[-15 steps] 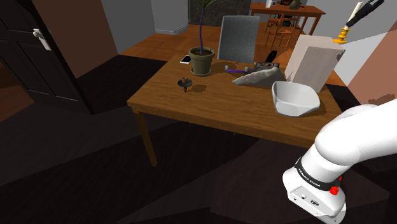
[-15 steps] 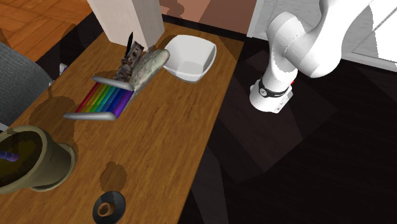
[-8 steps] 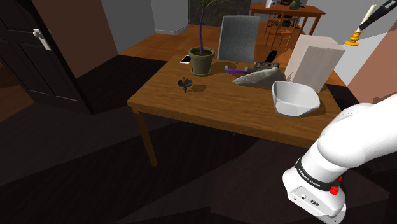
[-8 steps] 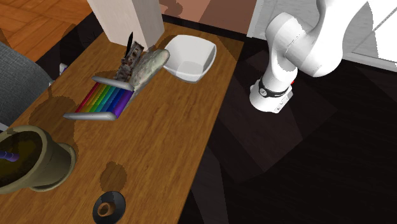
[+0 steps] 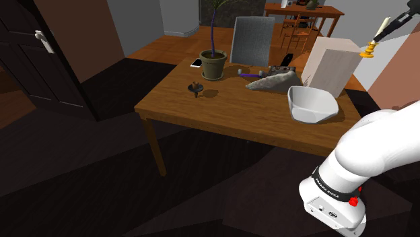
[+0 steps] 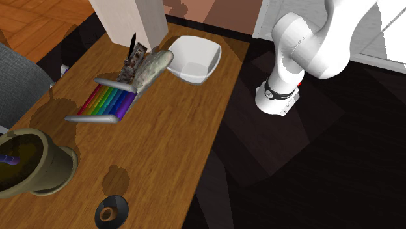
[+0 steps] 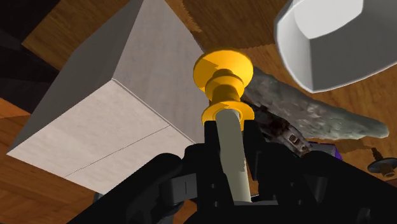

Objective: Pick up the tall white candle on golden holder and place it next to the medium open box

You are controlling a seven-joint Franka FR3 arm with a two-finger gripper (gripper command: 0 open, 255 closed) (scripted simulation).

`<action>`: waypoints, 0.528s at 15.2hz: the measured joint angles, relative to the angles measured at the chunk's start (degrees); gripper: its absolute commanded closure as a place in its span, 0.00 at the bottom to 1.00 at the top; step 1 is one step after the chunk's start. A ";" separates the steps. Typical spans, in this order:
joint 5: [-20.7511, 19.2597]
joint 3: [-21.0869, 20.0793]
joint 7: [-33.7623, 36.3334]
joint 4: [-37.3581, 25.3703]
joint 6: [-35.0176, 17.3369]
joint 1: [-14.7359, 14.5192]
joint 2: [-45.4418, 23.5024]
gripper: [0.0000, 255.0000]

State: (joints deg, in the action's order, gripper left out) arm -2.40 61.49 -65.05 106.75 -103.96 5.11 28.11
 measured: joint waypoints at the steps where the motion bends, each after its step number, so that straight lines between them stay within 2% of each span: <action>1: -0.08 0.12 -0.13 0.77 -0.70 0.07 0.09 1.00; 8: -0.85 0.88 -1.14 6.56 -5.78 0.92 0.97 1.00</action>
State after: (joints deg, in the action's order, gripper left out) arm -3.25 62.36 -66.19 113.31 -109.75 6.04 29.08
